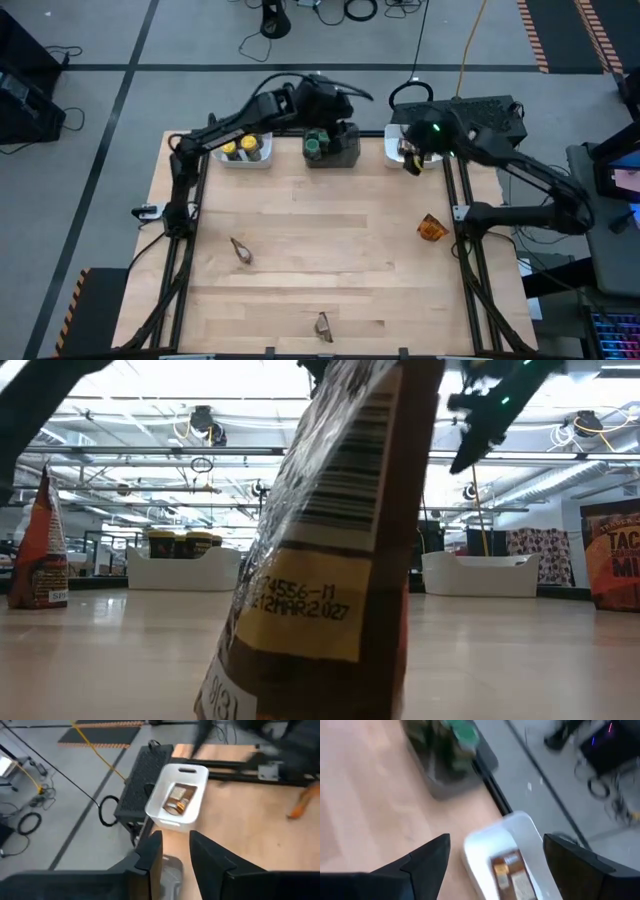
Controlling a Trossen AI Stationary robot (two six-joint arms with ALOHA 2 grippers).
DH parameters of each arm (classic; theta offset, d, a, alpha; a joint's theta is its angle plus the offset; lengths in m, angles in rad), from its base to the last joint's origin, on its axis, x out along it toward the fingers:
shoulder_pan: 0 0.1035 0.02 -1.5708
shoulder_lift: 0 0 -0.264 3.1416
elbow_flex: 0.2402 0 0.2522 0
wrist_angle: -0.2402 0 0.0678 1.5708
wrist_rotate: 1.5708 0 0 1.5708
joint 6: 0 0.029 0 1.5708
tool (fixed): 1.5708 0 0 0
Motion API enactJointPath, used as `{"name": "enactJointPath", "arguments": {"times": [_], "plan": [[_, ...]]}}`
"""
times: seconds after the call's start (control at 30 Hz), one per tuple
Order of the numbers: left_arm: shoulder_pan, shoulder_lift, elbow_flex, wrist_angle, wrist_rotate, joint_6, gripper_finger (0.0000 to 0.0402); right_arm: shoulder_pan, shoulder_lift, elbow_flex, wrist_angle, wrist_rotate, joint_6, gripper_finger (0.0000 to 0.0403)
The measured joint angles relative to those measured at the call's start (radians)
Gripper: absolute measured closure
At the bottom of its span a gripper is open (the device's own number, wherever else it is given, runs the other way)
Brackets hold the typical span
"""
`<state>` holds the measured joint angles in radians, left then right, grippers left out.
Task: Sort spices by type
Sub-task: Put the top center orange seasoning pack into the right white bin
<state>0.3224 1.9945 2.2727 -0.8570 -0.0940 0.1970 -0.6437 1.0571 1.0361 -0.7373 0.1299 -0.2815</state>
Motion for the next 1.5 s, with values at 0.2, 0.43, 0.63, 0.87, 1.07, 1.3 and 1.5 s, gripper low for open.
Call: {"name": "enactJointPath", "arguments": {"times": [0.2, 0.43, 0.63, 0.87, 1.07, 1.3, 1.5], "plan": [[-0.044, -0.185, -0.28, 0.016, -0.042, -0.034, 0.0326, -0.148, 0.217, 0.114, -0.083, -0.005, -0.07, 0.0101], [-0.084, -0.541, -0.875, 0.535, -0.065, -0.079, 0.035, -0.267, 0.395, 0.137, -0.116, -0.078, -0.079, 0.0101], [-0.128, -0.72, -1.276, 1.125, 0.006, -0.086, 0.0352, -0.287, 0.502, 0.137, -0.129, -0.077, -0.078, 0.0101], [-0.125, -0.721, -1.398, 1.27, 0.032, -0.087, 0.0352, -0.288, 0.593, 0.137, -0.139, -0.068, -0.073, 0.0101], [-0.125, -0.717, -1.398, 1.289, 0.034, -0.087, 0.0352, -0.291, 0.661, 0.137, -0.095, 0.018, -0.06, 0.0101], [-0.125, -0.716, -1.398, 1.293, 0.034, -0.086, 0.0352, -0.291, 0.724, 0.137, -0.037, 0.025, -0.045, 0.0101], [-0.125, -0.716, -1.398, 1.293, 0.034, -0.086, 0.0352, -0.292, 0.761, 0.137, -0.029, 0.027, -0.039, 0.0102]]}}
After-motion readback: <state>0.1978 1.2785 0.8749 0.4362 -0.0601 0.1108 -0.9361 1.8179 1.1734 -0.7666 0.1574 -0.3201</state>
